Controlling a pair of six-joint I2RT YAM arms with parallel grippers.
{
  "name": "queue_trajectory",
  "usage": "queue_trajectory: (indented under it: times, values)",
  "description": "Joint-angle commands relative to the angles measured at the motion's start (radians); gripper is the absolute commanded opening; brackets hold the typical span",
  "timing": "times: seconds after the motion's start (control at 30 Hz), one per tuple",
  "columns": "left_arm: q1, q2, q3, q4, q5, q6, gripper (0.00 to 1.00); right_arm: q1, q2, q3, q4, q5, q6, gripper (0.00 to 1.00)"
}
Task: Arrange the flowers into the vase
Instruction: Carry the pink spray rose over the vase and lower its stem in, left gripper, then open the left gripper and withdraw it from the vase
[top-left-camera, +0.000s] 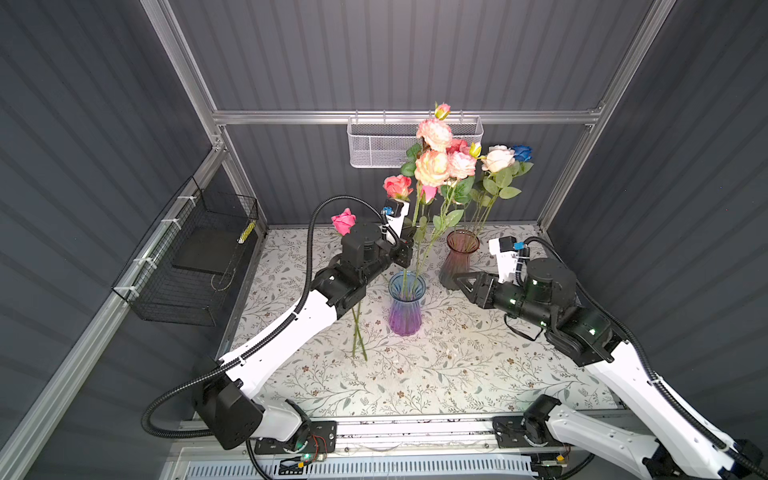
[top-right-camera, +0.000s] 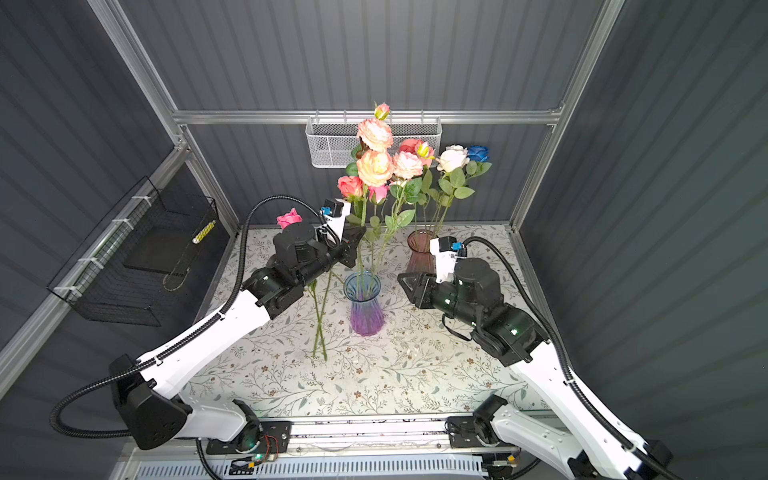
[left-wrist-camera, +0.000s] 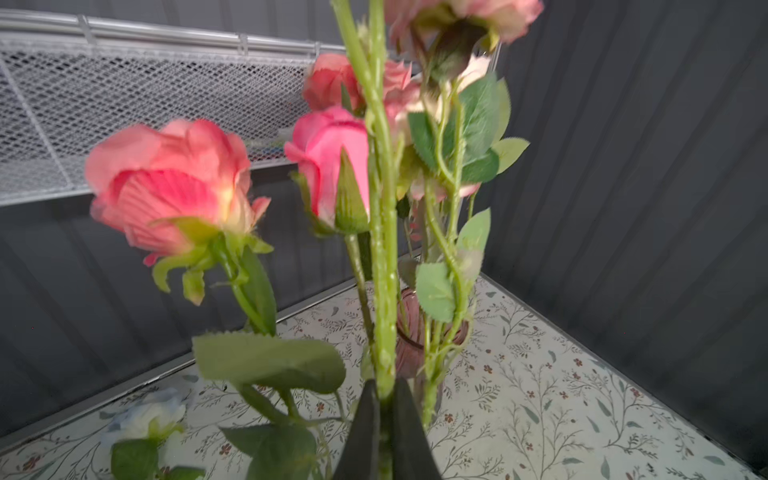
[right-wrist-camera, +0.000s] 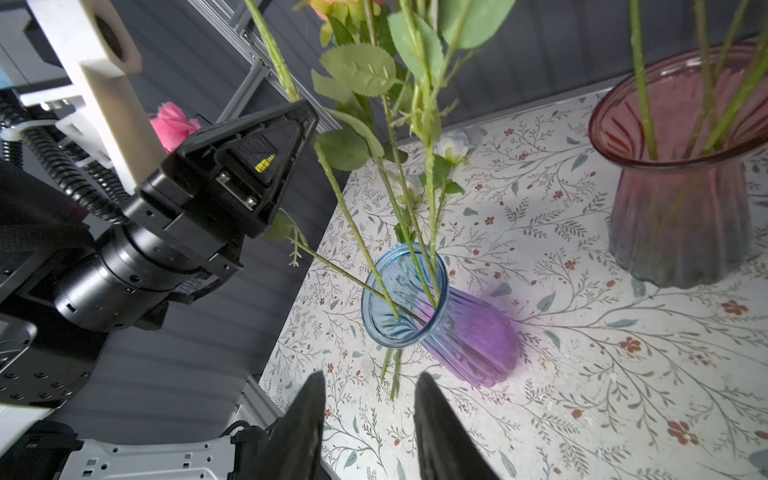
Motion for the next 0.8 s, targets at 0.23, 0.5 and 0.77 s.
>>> queue_trajectory:
  times: [0.23,0.5,0.77]
  values:
    - [-0.006,-0.009,-0.054,0.051,-0.021,-0.009,0.24,-0.008,-0.011,-0.037,0.025,-0.013,-0.015,0.40]
    - [-0.009,-0.101,-0.059,0.009,-0.010,-0.029,0.27,-0.008,-0.013,-0.039,0.037,-0.032,0.018,0.40]
    - [-0.013,-0.144,0.065,-0.131,0.045,-0.047,0.39,-0.008,-0.028,-0.029,0.023,-0.030,0.032,0.39]
